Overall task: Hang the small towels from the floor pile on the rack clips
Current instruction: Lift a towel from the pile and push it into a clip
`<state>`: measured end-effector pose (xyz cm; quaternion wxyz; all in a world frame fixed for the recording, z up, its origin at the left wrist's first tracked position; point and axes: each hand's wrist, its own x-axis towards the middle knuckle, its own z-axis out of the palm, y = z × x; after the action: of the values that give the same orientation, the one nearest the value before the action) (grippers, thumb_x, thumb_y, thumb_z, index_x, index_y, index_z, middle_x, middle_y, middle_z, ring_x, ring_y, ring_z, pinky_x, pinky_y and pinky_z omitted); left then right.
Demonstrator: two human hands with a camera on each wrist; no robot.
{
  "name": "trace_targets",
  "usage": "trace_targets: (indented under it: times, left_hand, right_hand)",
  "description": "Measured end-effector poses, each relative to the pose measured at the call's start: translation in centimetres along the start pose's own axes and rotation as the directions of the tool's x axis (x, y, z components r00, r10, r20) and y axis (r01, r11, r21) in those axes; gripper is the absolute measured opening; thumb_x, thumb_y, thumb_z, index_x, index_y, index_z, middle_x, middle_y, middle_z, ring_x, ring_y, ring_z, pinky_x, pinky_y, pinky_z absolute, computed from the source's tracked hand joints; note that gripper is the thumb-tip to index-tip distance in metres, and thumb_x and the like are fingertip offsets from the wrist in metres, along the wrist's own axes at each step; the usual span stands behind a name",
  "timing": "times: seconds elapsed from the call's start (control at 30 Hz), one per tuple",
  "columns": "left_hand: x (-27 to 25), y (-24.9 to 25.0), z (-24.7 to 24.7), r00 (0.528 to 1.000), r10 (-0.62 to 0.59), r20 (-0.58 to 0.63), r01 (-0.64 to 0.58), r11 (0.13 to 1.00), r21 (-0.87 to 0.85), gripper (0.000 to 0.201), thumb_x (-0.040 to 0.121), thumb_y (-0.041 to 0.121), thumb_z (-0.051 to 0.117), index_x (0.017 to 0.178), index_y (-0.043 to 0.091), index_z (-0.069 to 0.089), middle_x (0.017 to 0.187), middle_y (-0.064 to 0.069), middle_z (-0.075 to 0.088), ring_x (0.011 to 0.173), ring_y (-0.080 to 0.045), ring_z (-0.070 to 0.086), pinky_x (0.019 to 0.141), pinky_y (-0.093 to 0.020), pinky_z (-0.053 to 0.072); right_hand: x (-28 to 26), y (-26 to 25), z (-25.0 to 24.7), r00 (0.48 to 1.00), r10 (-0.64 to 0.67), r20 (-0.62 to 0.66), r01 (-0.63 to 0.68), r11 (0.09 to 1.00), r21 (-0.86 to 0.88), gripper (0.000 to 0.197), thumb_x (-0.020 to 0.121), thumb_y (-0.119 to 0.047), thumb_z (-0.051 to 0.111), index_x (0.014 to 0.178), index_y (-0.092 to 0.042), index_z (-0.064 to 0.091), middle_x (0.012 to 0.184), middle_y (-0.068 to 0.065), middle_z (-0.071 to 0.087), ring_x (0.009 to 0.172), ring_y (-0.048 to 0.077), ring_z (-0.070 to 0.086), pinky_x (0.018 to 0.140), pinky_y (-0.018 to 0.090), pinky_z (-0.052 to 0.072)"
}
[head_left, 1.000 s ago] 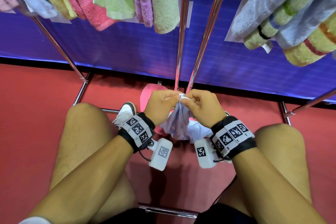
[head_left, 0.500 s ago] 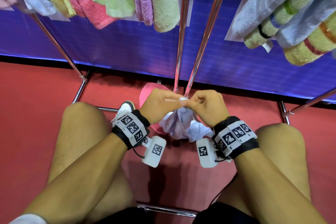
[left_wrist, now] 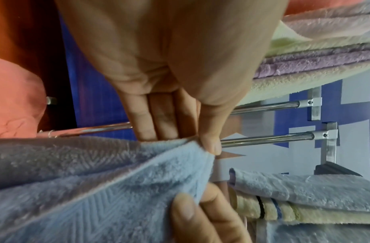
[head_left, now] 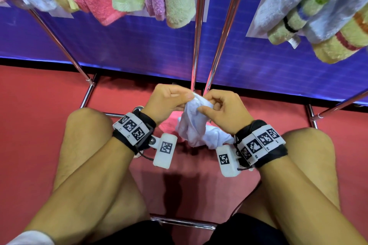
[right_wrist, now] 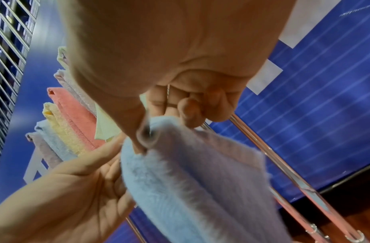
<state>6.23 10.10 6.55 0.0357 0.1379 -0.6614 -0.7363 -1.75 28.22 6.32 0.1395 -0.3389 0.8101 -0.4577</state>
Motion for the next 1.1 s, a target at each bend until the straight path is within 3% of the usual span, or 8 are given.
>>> trace_targets:
  times: [0.13, 0.3, 0.5, 0.63, 0.77, 0.9, 1.0, 1.1]
  left_hand:
    - [0.5, 0.8, -1.4, 0.996, 0.088, -0.005, -0.088, 0.996, -0.002, 0.012, 0.09, 0.008, 0.064, 0.092, 0.011, 0.076, 0.095, -0.02, 0.073, 0.085, -0.026, 0.069, 0.078, -0.036, 0.059]
    - [1.1, 1.3, -3.6, 0.973, 0.159, -0.164, -0.149, 0.986, 0.074, 0.012, 0.093, 0.008, 0.063, 0.092, 0.013, 0.073, 0.084, 0.004, 0.073, 0.081, -0.012, 0.067, 0.073, -0.027, 0.056]
    - [0.9, 1.3, -3.4, 0.967, 0.218, -0.134, -0.194, 0.966, 0.169, 0.016, 0.096, 0.007, 0.059, 0.092, 0.015, 0.072, 0.083, 0.006, 0.071, 0.079, -0.01, 0.066, 0.075, -0.025, 0.056]
    - [1.1, 1.4, -4.1, 0.952, 0.236, -0.194, -0.209, 0.966, 0.15, 0.016, 0.091, 0.023, 0.061, 0.088, 0.029, 0.075, 0.086, 0.0, 0.07, 0.084, -0.016, 0.067, 0.08, -0.035, 0.058]
    - [1.1, 1.3, -4.0, 0.941, 0.269, -0.208, -0.235, 0.956, 0.173, 0.015, 0.089, 0.025, 0.061, 0.087, 0.03, 0.076, 0.086, -0.005, 0.069, 0.083, -0.02, 0.064, 0.081, -0.041, 0.056]
    - [1.2, 1.3, -3.9, 0.935, 0.276, -0.222, -0.241, 0.955, 0.174, 0.018, 0.095, 0.018, 0.058, 0.089, 0.023, 0.075, 0.087, -0.009, 0.068, 0.083, -0.022, 0.064, 0.082, -0.046, 0.055]
    - [1.3, 1.2, -3.7, 0.937, 0.262, -0.229, -0.229, 0.96, 0.16, 0.017, 0.095, 0.016, 0.058, 0.092, 0.018, 0.074, 0.089, -0.01, 0.069, 0.084, -0.021, 0.066, 0.081, -0.041, 0.056]
    - [1.4, 1.2, -3.6, 0.946, 0.23, -0.229, -0.201, 0.969, 0.143, 0.017, 0.098, 0.01, 0.055, 0.097, 0.014, 0.072, 0.087, -0.004, 0.072, 0.083, -0.016, 0.068, 0.077, -0.031, 0.057]
  right_hand:
    - [0.4, 1.5, -0.3, 0.996, 0.028, 0.086, -0.01, 0.979, -0.205, 0.03, 0.082, -0.034, 0.074, 0.068, -0.012, 0.058, 0.061, 0.002, 0.052, 0.059, 0.019, 0.044, 0.058, 0.035, 0.039]
    - [0.5, 3.3, -0.9, 1.0, -0.007, 0.019, 0.014, 0.911, -0.413, 0.036, 0.083, -0.038, 0.072, 0.064, -0.011, 0.058, 0.079, 0.004, 0.051, 0.078, 0.028, 0.052, 0.07, 0.037, 0.043]
    - [0.2, 2.8, -1.0, 0.925, -0.219, -0.311, 0.083, 0.914, -0.397, 0.019, 0.08, -0.028, 0.075, 0.073, -0.01, 0.072, 0.113, 0.013, 0.05, 0.098, 0.026, 0.047, 0.087, 0.021, 0.033]
    - [0.2, 2.4, -2.0, 0.899, -0.19, -0.394, 0.103, 0.967, -0.233, 0.019, 0.078, -0.024, 0.08, 0.069, -0.01, 0.071, 0.128, 0.004, 0.041, 0.11, 0.019, 0.048, 0.091, 0.011, 0.038]
    - [-0.1, 1.6, -2.8, 0.935, -0.027, -0.353, 0.017, 0.999, -0.031, 0.019, 0.08, -0.029, 0.077, 0.073, -0.012, 0.073, 0.081, 0.0, 0.072, 0.071, 0.019, 0.064, 0.07, 0.037, 0.052]
    - [0.0, 0.4, -3.0, 0.91, 0.035, -0.412, 0.047, 0.981, 0.187, 0.015, 0.076, -0.011, 0.083, 0.074, -0.018, 0.069, 0.071, 0.0, 0.069, 0.064, 0.012, 0.059, 0.064, 0.03, 0.05]
    - [0.2, 0.3, -3.3, 0.906, 0.108, -0.409, 0.056, 0.928, 0.369, 0.035, 0.072, 0.002, 0.082, 0.091, -0.023, 0.066, 0.071, -0.009, 0.068, 0.068, 0.006, 0.061, 0.069, 0.021, 0.051]
    - [0.3, 0.6, -3.6, 0.918, 0.159, -0.362, 0.012, 0.904, 0.428, 0.045, 0.073, 0.004, 0.08, 0.106, -0.023, 0.066, 0.074, -0.002, 0.066, 0.072, 0.008, 0.059, 0.074, 0.02, 0.051]
